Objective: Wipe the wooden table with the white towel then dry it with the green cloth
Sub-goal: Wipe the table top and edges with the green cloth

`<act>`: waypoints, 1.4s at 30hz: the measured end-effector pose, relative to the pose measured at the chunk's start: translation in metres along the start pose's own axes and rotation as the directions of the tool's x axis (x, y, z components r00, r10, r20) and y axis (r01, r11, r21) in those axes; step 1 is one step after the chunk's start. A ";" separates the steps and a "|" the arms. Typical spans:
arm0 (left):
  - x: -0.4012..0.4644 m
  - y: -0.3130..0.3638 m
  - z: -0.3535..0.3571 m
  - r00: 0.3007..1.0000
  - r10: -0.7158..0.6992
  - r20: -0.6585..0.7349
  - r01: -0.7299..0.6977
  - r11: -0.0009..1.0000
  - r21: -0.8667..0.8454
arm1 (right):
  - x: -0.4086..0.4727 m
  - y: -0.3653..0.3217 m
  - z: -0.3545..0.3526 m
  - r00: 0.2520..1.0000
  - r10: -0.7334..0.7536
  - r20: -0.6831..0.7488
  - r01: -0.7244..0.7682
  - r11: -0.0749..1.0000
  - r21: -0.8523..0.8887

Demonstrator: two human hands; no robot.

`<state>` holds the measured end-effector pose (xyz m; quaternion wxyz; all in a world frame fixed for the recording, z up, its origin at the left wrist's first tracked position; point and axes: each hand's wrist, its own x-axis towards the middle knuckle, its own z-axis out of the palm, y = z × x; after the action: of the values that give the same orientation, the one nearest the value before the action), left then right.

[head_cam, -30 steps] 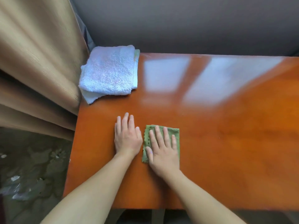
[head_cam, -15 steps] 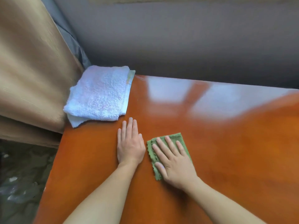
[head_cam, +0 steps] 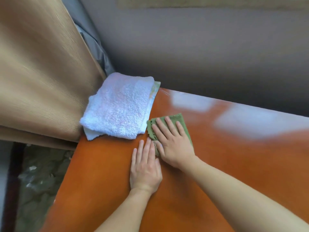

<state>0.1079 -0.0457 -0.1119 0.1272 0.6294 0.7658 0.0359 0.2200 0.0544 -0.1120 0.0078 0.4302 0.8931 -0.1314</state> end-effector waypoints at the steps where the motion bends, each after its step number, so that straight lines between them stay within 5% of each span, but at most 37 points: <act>1: 0.000 0.000 0.000 1.000 -0.002 -0.004 0.002 1.000 -0.002 | 0.002 0.006 -0.001 0.998 -0.054 0.022 0.054 0.999 -0.005; 3: -0.001 -0.001 0.000 1.000 -0.005 -0.010 0.005 1.000 -0.007 | 0.019 0.030 -0.006 0.998 -0.059 0.003 0.059 0.997 -0.041; 8: -0.002 -0.002 0.001 1.000 -0.009 -0.006 0.009 1.000 0.007 | 0.056 0.041 -0.015 0.958 0.282 -0.045 -0.283 0.959 -0.019; 13: -0.003 -0.002 0.001 1.000 -0.002 -0.010 0.002 1.000 0.001 | 0.045 0.024 -0.010 0.997 0.080 0.006 -0.080 0.997 -0.018; 21: -0.001 -0.002 0.002 1.000 -0.014 -0.004 0.014 1.000 0.023 | 0.112 0.046 -0.027 0.936 0.352 -0.023 -0.350 0.936 0.041; 32: -0.001 -0.001 0.000 0.999 0.003 -0.044 -0.004 1.000 -0.013 | -0.015 0.000 0.005 0.997 0.080 0.006 -0.080 0.997 0.021; 34: 0.000 -0.001 0.000 0.999 -0.002 -0.053 0.001 1.000 -0.008 | 0.004 0.022 -0.006 0.987 0.158 -0.025 -0.157 0.987 0.027; 38: 0.000 -0.001 0.002 0.999 -0.005 -0.049 0.006 1.000 0.027 | 0.014 0.082 -0.020 0.865 0.500 -0.050 -0.497 0.866 0.061; 42: -0.002 -0.003 0.004 0.999 0.005 -0.049 -0.003 0.999 0.037 | -0.036 0.086 -0.018 0.663 0.748 -0.034 -0.740 0.662 0.121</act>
<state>0.1064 -0.0489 -0.1160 0.0967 0.6320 0.7680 0.0377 0.3102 0.0821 -0.1099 0.0040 0.7623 0.6314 -0.1422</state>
